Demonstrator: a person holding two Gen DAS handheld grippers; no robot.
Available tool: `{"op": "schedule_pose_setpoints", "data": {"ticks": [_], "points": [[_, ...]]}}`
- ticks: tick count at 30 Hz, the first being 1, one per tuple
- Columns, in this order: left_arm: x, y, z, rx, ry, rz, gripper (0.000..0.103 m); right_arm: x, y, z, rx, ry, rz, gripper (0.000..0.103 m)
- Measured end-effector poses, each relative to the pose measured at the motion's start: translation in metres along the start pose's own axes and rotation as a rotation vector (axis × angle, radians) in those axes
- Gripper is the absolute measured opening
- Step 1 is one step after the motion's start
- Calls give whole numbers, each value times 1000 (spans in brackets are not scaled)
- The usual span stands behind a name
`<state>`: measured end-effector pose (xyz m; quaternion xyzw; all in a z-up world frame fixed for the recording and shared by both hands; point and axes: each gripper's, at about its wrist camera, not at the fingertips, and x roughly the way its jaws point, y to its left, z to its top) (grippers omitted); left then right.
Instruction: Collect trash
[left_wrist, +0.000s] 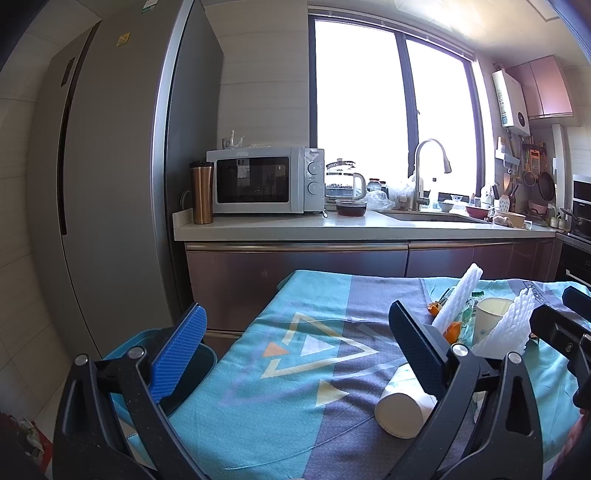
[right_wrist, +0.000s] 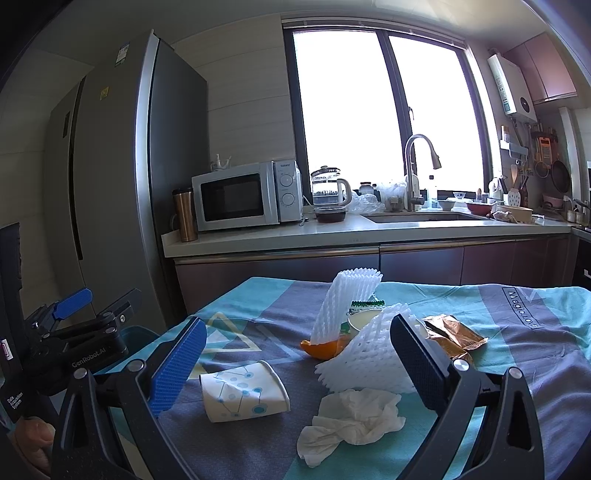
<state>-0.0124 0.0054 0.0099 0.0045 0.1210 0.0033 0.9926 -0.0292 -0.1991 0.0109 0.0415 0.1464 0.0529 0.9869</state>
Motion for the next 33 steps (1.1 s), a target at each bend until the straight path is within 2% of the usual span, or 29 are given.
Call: {"op": "schedule_pose_setpoints", "data": {"ticks": [22, 28, 33], "points": [[5, -4, -5, -5, 26, -15, 97, 4, -3, 1, 14, 15, 20, 96], [14, -5, -11, -4, 63, -42, 97, 5, -10, -5, 28, 36, 16, 96], [23, -12, -20, 20, 109, -107, 97, 12, -23, -15, 51, 92, -7, 96]]}}
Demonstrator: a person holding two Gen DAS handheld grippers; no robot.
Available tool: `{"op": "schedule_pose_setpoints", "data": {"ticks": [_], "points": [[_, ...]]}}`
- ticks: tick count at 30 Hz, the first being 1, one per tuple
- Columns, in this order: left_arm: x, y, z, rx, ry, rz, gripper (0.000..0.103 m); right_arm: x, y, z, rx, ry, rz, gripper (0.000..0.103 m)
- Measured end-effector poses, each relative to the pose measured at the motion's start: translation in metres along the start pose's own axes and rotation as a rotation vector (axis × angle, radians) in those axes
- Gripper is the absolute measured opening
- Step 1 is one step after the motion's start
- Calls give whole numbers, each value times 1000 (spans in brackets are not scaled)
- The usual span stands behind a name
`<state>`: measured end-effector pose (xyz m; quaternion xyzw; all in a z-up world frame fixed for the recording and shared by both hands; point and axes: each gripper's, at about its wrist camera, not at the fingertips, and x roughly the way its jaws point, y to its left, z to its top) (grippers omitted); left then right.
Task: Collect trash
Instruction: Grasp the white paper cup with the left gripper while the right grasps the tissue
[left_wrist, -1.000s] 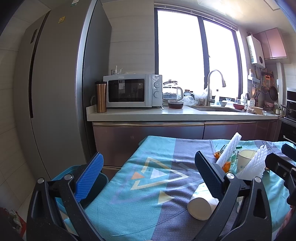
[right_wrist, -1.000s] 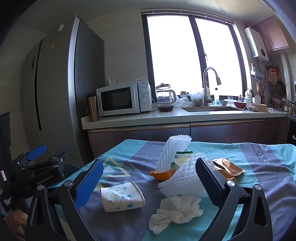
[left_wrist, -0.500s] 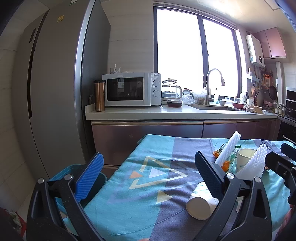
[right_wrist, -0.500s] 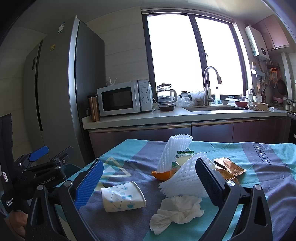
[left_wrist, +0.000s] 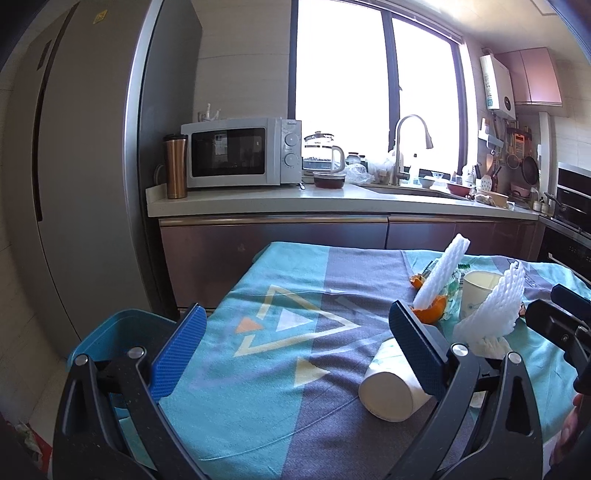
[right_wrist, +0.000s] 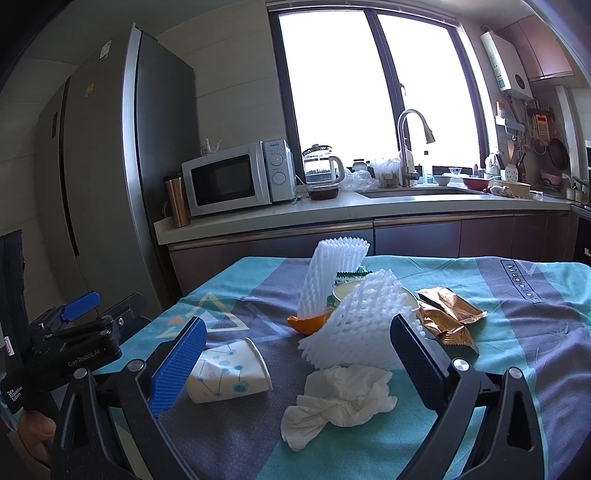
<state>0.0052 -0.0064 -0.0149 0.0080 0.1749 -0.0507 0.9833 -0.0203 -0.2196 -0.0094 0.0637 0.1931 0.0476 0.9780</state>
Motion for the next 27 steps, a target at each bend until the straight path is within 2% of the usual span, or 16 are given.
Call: {"op": "schedule_pose_setpoints", "data": {"ticks": [5, 9, 16, 18, 21, 23, 27], "points": [[19, -12, -11, 26, 98, -144, 97, 13, -21, -12, 58, 94, -21, 96], [36, -20, -24, 30, 167, -218, 97, 25, -36, -25, 112, 171, -23, 96], [67, -35, -39, 46, 294, -327, 97, 47, -45, -42, 166, 277, 19, 82], [73, -35, -42, 32, 321, -355, 92, 51, -45, -43, 177, 296, 30, 79], [81, -36, -44, 20, 352, -400, 81, 56, -45, -47, 188, 321, 44, 69], [82, -39, -46, 15, 362, -426, 69, 58, -47, -49, 199, 335, 55, 61], [78, -40, -47, 17, 368, -448, 64, 58, -50, -50, 209, 347, 65, 46]]}}
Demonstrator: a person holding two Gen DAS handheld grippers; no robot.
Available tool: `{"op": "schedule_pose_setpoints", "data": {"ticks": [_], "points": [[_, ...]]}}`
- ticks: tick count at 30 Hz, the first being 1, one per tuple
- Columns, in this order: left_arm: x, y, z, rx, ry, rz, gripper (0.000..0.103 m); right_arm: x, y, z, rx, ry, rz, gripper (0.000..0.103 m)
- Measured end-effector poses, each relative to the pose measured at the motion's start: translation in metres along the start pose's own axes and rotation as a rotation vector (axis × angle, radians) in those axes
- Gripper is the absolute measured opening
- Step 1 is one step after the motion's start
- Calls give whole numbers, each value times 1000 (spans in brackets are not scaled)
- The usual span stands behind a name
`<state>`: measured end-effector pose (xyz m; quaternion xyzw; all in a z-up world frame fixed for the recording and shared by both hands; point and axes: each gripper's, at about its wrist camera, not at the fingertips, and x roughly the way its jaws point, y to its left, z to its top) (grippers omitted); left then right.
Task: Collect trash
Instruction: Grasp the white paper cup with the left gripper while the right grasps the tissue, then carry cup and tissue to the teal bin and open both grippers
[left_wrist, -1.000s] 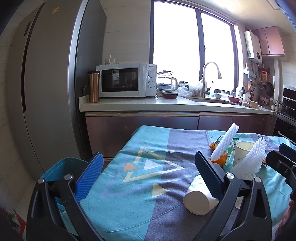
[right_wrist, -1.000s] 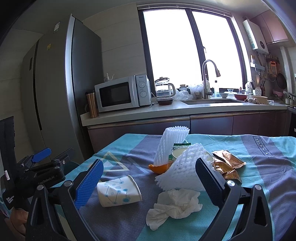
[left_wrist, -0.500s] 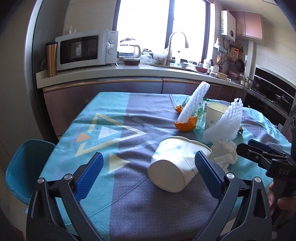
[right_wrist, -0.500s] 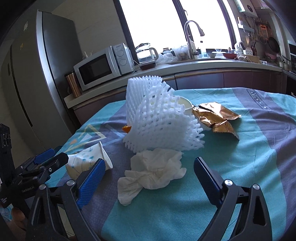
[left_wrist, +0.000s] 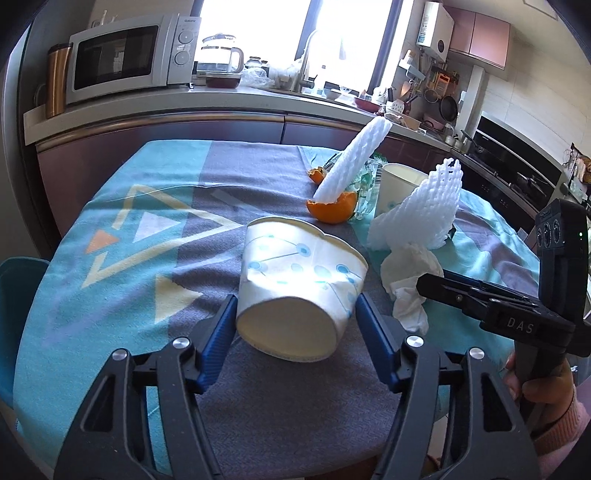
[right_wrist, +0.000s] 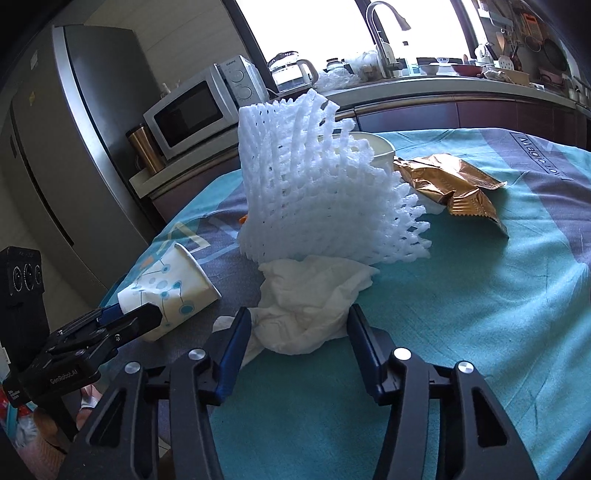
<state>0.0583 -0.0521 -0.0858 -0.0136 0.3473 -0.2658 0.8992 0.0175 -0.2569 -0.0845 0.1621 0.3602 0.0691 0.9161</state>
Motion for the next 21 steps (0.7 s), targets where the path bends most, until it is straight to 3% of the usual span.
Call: {"op": "schedule_pose_setpoints", "data": {"ticks": [8, 21], "points": [[-13, 3, -1, -7, -10, 0, 64, -1, 3, -3, 4, 18, 71, 23], [-70, 39, -2, -52, -96, 98, 64, -2, 62, 6, -112, 16, 212, 22]]}}
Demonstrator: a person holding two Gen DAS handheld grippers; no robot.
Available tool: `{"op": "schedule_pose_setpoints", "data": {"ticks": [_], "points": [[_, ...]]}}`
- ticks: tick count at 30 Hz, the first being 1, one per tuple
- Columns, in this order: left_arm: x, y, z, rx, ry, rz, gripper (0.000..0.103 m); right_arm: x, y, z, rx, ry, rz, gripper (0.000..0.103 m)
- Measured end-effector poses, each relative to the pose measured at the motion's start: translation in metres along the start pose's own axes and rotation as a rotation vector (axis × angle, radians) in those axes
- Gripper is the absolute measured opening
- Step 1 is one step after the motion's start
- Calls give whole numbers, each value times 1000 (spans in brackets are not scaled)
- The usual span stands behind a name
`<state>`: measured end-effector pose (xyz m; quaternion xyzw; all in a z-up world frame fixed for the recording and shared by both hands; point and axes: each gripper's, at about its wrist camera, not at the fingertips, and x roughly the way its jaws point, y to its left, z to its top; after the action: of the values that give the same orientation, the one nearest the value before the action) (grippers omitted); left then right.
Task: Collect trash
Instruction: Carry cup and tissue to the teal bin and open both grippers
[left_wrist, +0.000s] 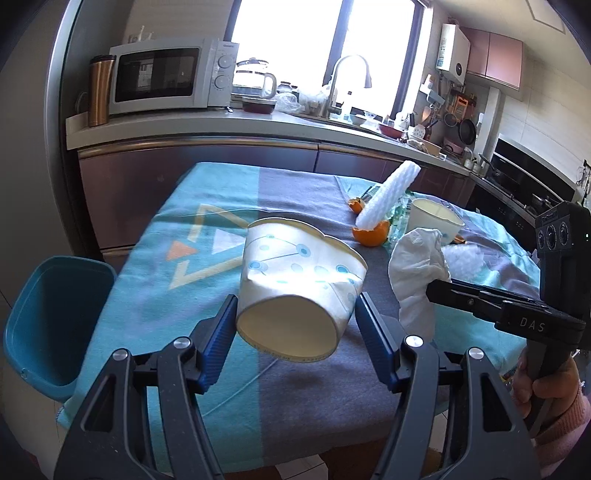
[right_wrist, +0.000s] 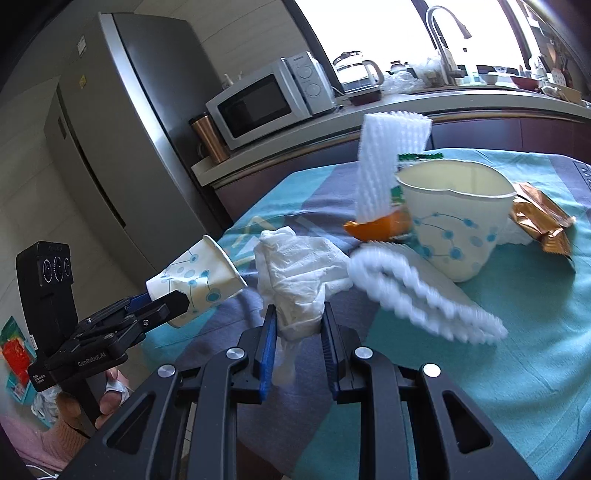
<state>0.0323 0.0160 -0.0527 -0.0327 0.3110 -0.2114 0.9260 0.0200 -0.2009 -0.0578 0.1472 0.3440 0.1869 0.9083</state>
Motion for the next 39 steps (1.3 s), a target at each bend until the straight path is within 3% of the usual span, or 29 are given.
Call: {"op": "schedule_pose_setpoints", "data": {"ticks": [12, 19, 30, 39], "points": [[-62, 93, 0, -130, -90, 219, 64, 46, 91, 35, -136, 73, 180, 22], [-79, 160, -6, -208, -97, 356, 64, 87, 129, 43, -181, 140, 281, 22], [-60, 220, -19, -263, -22, 495, 64, 165, 186, 57, -234, 262, 353, 23], [-29, 251, -26, -299, 40, 529, 64, 229, 212, 61, -254, 367, 308, 24]]}}
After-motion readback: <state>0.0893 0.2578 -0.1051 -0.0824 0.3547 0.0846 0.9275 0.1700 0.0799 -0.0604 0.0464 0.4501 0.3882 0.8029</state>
